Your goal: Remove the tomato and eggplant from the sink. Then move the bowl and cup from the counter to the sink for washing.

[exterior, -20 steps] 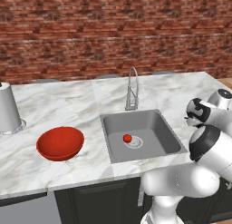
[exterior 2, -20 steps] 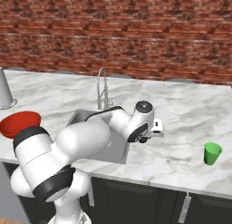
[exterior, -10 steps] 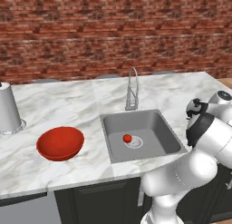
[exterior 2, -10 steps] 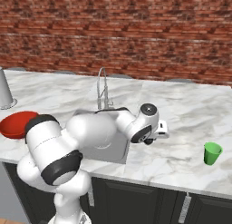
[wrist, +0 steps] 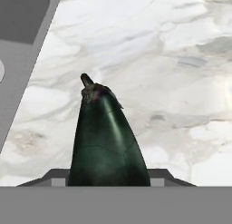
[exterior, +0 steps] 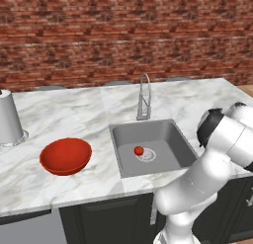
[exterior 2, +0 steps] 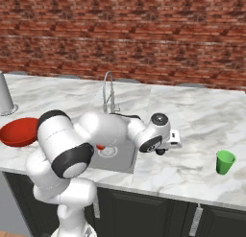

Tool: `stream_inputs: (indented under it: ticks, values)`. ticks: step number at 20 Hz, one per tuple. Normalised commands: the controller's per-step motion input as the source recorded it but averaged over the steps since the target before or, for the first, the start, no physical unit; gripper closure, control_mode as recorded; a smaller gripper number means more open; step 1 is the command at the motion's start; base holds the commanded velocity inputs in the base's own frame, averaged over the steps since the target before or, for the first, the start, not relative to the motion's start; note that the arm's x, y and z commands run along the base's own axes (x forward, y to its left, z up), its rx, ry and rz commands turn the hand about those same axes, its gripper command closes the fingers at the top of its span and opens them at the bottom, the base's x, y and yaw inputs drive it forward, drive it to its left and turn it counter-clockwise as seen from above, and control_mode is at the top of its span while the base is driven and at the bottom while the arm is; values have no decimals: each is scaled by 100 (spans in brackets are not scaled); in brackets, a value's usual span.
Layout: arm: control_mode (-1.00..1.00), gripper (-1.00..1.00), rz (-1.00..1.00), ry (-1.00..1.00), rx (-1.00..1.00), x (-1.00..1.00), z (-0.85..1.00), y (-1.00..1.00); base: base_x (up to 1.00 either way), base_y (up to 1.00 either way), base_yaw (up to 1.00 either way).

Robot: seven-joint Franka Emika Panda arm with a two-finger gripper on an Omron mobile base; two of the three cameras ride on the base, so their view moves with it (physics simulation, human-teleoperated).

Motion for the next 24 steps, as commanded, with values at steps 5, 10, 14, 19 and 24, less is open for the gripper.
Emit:
stream_inputs:
  ticks: [5,10,14,19,24]
  values:
    - [-100,100,0,0,-3,14,-20,-11,0,0,0]
    - [-100,100,0,0,-2,13,-21,-11,0,0,0]
    - [-100,100,0,0,0,10,-20,-13,0,0,0]
    - [-100,100,0,0,0,8,-17,-14,0,0,0]
    - [-100,100,0,0,0,8,-17,-14,0,0,0]
